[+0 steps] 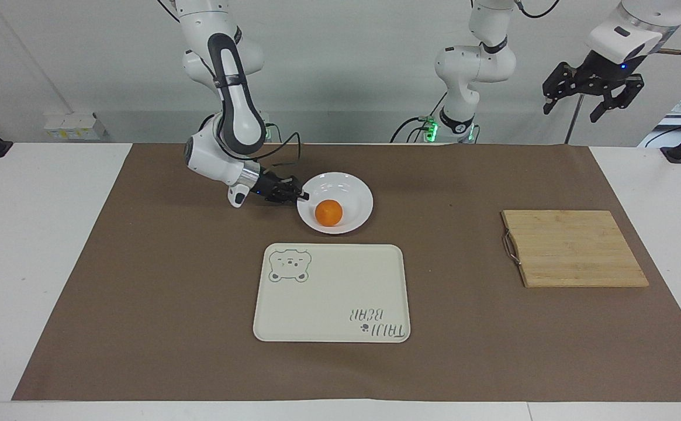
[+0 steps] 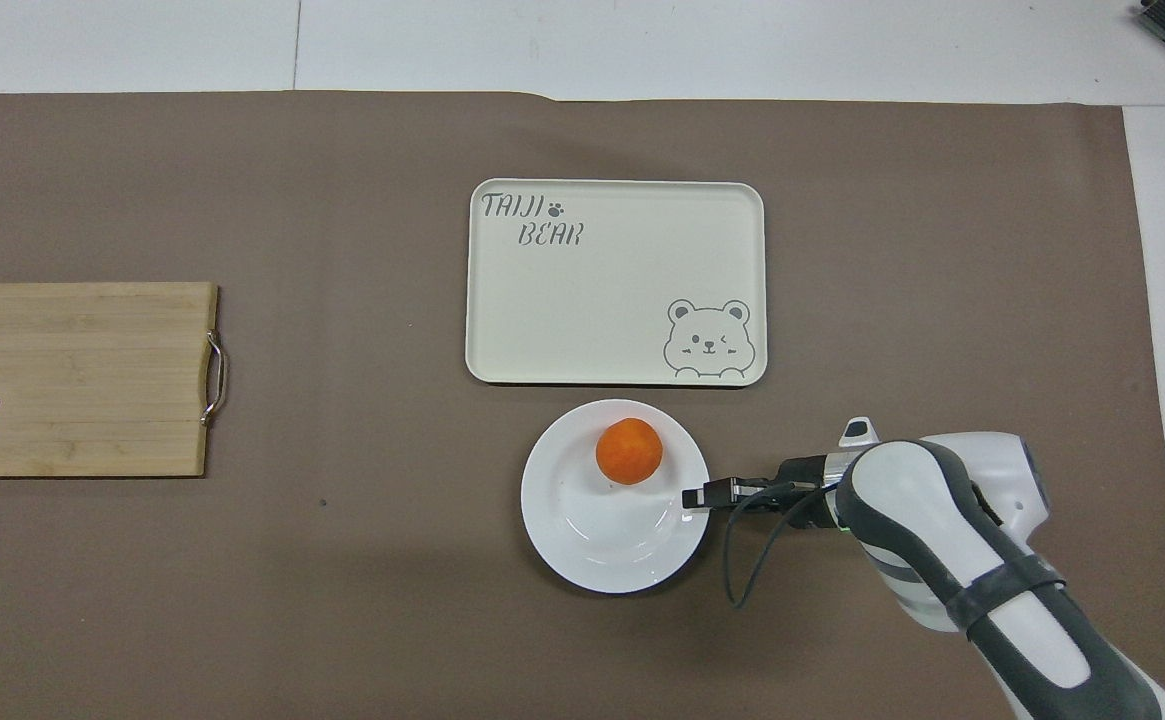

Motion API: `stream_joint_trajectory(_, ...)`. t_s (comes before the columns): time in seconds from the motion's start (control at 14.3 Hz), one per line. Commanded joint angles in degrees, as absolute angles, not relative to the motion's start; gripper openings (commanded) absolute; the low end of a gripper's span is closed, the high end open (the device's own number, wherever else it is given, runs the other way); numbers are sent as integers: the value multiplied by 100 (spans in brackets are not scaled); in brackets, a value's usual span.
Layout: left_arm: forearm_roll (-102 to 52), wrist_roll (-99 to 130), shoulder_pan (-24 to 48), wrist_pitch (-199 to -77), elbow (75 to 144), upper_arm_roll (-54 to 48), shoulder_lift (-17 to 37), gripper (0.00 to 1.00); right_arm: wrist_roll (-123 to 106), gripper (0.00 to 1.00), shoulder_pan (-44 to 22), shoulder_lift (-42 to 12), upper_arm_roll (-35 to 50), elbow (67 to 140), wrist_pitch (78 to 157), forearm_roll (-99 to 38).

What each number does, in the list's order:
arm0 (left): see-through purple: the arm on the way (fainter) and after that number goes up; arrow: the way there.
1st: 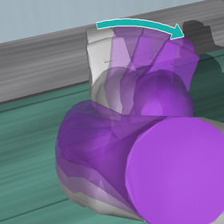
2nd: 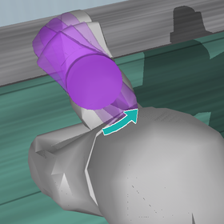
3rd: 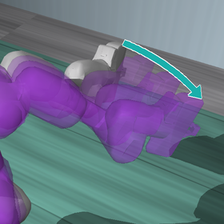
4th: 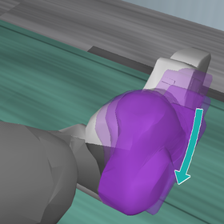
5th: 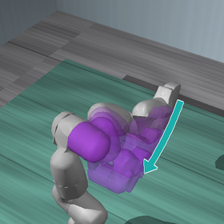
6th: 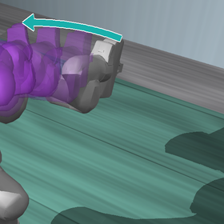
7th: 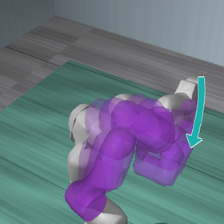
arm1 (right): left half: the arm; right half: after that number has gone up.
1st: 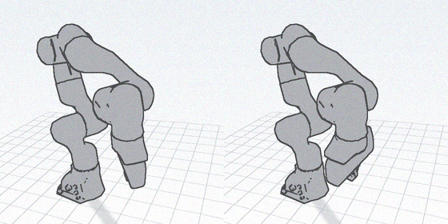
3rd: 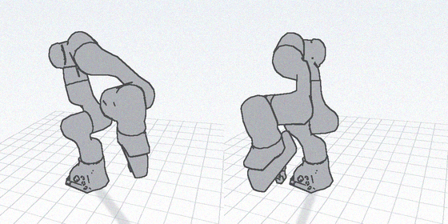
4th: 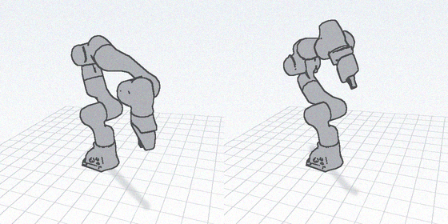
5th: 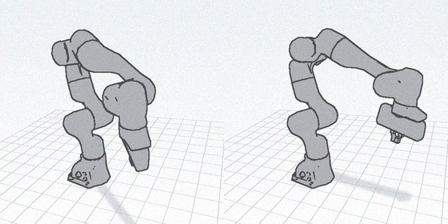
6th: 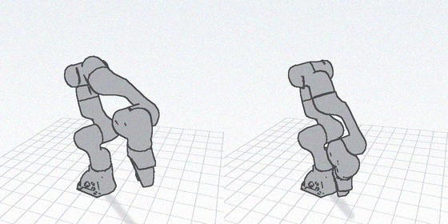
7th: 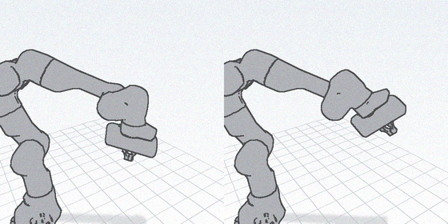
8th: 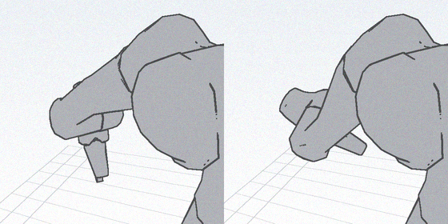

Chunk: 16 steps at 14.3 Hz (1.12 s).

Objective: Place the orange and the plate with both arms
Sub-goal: 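Grasp the plate rim with the right gripper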

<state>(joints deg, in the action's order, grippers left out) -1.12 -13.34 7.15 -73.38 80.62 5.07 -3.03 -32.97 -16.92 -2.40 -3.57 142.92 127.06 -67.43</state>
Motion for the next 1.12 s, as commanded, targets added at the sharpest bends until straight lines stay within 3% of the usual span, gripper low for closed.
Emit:
stream_joint_trajectory(0.0, -44, -1397, 659, -7365, 8209, 466, -439, 100, -3375, 0, -1749, -211, -369, 14361, 12823, -6978)
stream_joint_trajectory(1.05, -44, -1397, 659, -7365, 8209, 475, -431, 100, -4307, 0, -1863, -299, -369, 14142, 12657, -7690)
